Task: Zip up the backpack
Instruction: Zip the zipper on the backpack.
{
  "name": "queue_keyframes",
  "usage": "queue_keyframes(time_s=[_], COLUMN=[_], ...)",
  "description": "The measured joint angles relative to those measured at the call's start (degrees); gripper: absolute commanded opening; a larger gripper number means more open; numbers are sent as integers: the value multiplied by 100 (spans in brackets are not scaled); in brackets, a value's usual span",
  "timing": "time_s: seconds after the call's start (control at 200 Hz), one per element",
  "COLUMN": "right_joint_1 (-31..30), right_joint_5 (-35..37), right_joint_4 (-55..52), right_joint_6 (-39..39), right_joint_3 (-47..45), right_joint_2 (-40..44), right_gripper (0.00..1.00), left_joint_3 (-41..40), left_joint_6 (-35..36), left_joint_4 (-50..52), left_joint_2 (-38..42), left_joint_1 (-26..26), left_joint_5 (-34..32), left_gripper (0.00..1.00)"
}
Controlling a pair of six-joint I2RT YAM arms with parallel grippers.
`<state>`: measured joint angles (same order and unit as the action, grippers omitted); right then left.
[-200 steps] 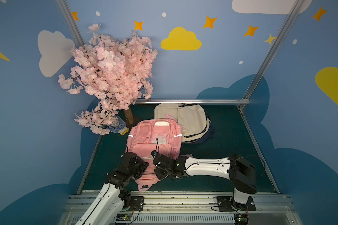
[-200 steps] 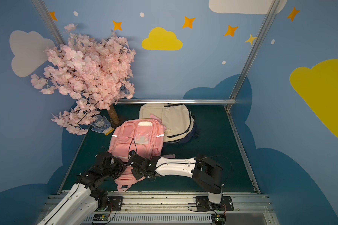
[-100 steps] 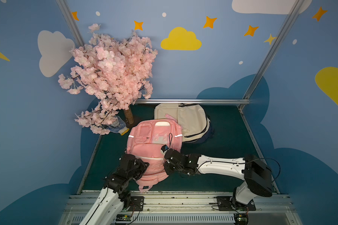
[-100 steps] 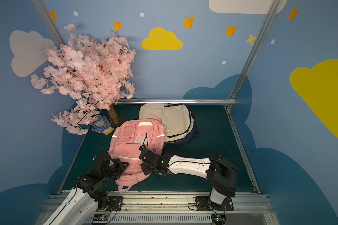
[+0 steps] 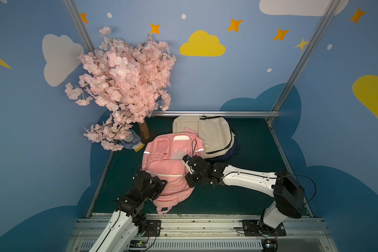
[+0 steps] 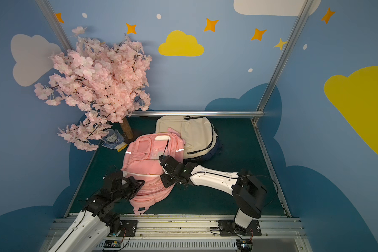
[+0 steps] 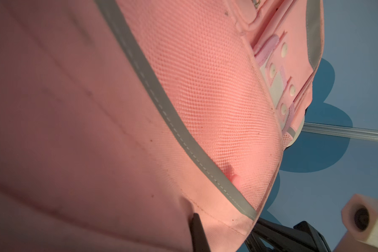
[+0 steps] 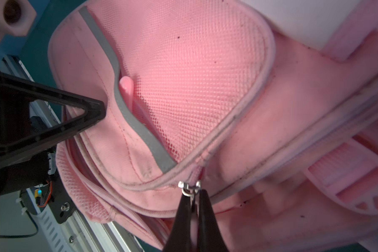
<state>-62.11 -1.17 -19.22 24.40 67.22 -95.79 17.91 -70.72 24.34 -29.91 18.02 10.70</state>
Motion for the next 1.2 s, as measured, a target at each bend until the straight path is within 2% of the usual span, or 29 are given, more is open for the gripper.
queue_keyframes(time_s=[0.135, 0.255, 0.305, 0.395, 0.461, 0.556, 0.721, 0.831, 0.946, 1.066, 1.201], right_joint_1=[116, 125, 131, 142, 160, 162, 186, 369, 494, 498, 498], right_joint_5=[-164, -175, -131, 131, 354, 654, 1071, 1163, 1115, 859, 459], right_joint_4=[-195, -205, -223, -302, -378, -592, -1019, -1060, -817, -498, -85], right_joint_6=[-9, -7, -2, 74, 138, 256, 813, 1392, 1923, 2238, 2334], right_joint_3=[179, 177, 177, 149, 127, 105, -229, -623, -1040, -1121, -925], right_joint_2=[-63, -63, -63, -61, -61, 7, 555, 927, 966, 802, 455], right_gripper=[0, 0, 12, 40, 52, 63, 68, 69, 70, 71, 71], left_joint_3=[0, 0, -2, -4, 0, 240, 1108, 1416, 1480, 1379, 1099], left_joint_6=[15, 107, 155, 350, 527, 817, 1504, 1958, 2306, 2500, 2590], left_joint_4=[-111, -195, -214, -181, -81, 269, 1010, 1231, 1228, 1102, 909], left_joint_2=[-4, -142, -258, -553, -734, -883, -872, -1027, -1493, -1880, -1856], left_joint_1=[0, 2, 2, 0, 0, -13, -269, -756, -1303, -1445, -1453], left_joint_5=[2, 61, 122, 162, 155, 72, -361, -520, -577, -557, -472], left_gripper=[3, 17, 24, 40, 53, 65, 77, 80, 80, 79, 76])
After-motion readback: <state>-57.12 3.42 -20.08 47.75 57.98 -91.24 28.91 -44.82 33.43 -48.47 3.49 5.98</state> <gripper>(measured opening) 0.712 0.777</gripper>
